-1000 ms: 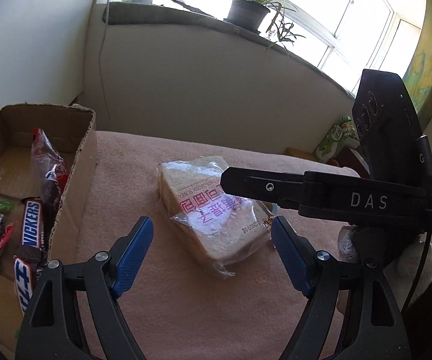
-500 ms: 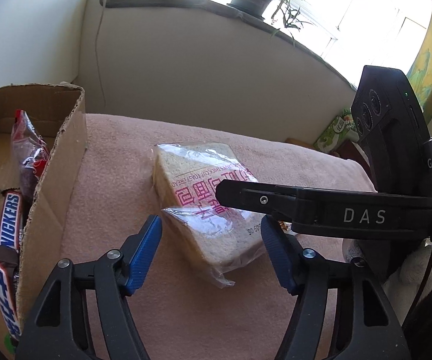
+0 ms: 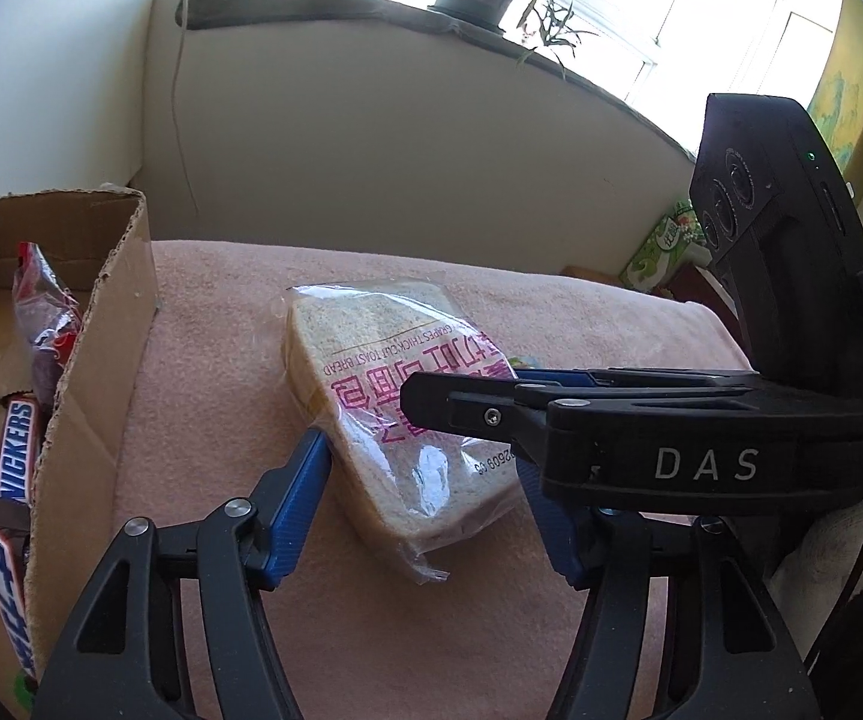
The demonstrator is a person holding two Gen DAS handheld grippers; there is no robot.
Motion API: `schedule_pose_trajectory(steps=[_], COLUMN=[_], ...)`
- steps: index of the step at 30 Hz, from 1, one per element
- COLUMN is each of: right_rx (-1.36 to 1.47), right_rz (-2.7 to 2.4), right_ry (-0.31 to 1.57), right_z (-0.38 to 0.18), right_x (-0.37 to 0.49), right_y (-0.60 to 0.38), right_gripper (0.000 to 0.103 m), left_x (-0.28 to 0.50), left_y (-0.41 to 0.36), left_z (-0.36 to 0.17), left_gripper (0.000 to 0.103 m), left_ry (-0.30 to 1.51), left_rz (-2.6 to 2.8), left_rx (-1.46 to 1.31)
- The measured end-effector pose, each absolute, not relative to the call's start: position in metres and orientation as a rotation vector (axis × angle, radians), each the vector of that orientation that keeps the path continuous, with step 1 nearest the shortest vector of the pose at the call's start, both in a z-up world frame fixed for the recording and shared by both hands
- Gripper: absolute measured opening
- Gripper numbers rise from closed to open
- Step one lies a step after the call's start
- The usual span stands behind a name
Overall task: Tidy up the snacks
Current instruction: 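Close both grippers on the bagged bread loaf from its two sides, then lift the bread loaf with both grippers and lower it into the box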
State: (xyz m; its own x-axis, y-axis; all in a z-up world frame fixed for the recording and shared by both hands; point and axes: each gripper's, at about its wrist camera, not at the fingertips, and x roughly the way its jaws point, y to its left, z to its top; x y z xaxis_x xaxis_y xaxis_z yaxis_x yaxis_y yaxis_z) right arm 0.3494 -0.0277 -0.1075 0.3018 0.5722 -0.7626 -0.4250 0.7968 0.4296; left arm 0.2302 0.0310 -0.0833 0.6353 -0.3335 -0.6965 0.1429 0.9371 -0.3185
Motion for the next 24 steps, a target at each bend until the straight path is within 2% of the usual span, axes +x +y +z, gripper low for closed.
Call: schedule_pose_trajectory(steps=[24], right_rx=[0.134], right_rz=[0.721], right_ry=[0.929], right_z=[-0.039], right_x=[0.31], right_y=[-0.005], right_gripper=[0.052], left_x=[0.176], left_y=[0.055], left_z=[-0.027], left_gripper=[0.061], left_ry=[0.63], left_rz=[-0.215], left_rx=[-0.141])
